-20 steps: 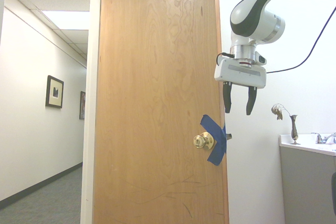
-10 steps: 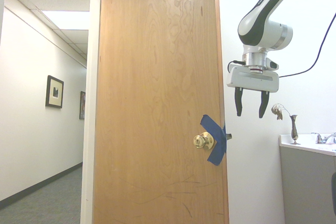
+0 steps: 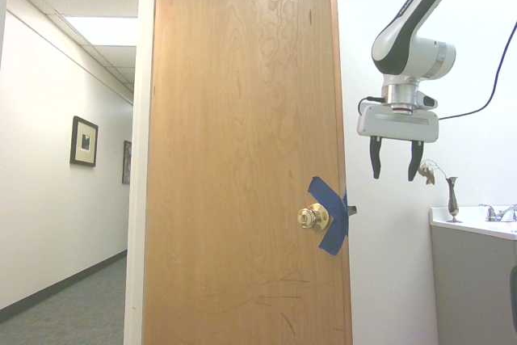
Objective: Shut the door
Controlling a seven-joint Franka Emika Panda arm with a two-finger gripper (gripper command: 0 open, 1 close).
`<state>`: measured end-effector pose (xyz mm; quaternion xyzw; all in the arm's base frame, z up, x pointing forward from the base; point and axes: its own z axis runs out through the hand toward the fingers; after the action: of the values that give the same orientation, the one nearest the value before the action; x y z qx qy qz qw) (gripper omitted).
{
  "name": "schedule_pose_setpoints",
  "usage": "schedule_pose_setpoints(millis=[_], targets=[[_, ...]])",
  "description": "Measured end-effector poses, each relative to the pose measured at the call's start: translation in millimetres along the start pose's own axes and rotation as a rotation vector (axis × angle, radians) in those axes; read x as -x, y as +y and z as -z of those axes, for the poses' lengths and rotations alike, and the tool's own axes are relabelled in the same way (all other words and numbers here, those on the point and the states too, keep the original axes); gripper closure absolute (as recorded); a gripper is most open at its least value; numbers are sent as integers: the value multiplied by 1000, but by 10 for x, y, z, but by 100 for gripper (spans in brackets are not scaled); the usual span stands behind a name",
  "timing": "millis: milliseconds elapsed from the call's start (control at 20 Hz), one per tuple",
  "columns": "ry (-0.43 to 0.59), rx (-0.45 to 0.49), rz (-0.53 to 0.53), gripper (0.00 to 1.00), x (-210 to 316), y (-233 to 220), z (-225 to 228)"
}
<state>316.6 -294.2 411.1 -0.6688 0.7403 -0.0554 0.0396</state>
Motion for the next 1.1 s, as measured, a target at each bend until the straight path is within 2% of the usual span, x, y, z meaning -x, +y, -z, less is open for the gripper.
schedule_pose_setpoints(millis=[200,400,600,750,850,950,1100], targets=[[21,0,-23,0,-178,-47,-25],[84,-36,-12,0,-383,-272,-150],[96,-104,30,0,-222,-570,-288],[82,-140,94,0,143,-875,-406],[70,-160,175,0,543,-1207,-436],[78,-177,290,0,1223,-1648,-398],[71,-230,480,0,2634,-2260,-290]])
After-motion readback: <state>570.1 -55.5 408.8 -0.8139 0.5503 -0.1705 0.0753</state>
